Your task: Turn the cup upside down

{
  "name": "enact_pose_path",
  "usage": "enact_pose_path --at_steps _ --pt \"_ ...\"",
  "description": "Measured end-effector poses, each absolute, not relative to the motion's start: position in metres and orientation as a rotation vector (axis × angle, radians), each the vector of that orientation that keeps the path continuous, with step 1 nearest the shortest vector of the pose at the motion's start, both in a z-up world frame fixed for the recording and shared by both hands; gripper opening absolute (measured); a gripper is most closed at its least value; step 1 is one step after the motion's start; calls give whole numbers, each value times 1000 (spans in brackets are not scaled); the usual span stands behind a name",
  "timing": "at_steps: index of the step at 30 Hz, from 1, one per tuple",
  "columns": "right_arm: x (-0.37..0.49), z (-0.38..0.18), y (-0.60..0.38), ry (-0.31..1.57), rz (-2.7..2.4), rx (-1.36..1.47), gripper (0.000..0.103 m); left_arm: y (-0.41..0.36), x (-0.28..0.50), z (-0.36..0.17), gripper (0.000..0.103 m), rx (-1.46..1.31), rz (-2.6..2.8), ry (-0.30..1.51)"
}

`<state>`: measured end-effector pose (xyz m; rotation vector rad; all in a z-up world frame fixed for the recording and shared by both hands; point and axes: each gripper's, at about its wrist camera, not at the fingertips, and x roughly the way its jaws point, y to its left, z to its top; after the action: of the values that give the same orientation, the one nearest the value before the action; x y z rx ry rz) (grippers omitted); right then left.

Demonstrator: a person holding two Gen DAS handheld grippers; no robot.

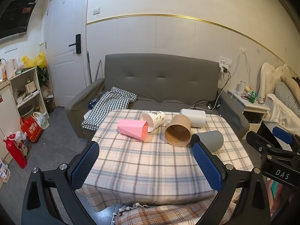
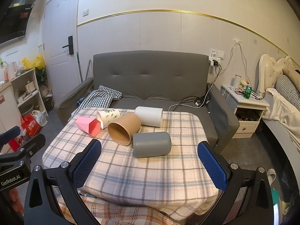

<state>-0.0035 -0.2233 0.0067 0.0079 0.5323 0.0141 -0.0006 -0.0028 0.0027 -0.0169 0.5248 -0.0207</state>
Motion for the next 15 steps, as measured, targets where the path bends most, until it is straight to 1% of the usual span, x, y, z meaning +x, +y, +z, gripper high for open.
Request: enact_pose_path --at_steps 15 --pt "-3 7 -224 535 14 8 103 -3 -1 3 103 -16 -22 526"
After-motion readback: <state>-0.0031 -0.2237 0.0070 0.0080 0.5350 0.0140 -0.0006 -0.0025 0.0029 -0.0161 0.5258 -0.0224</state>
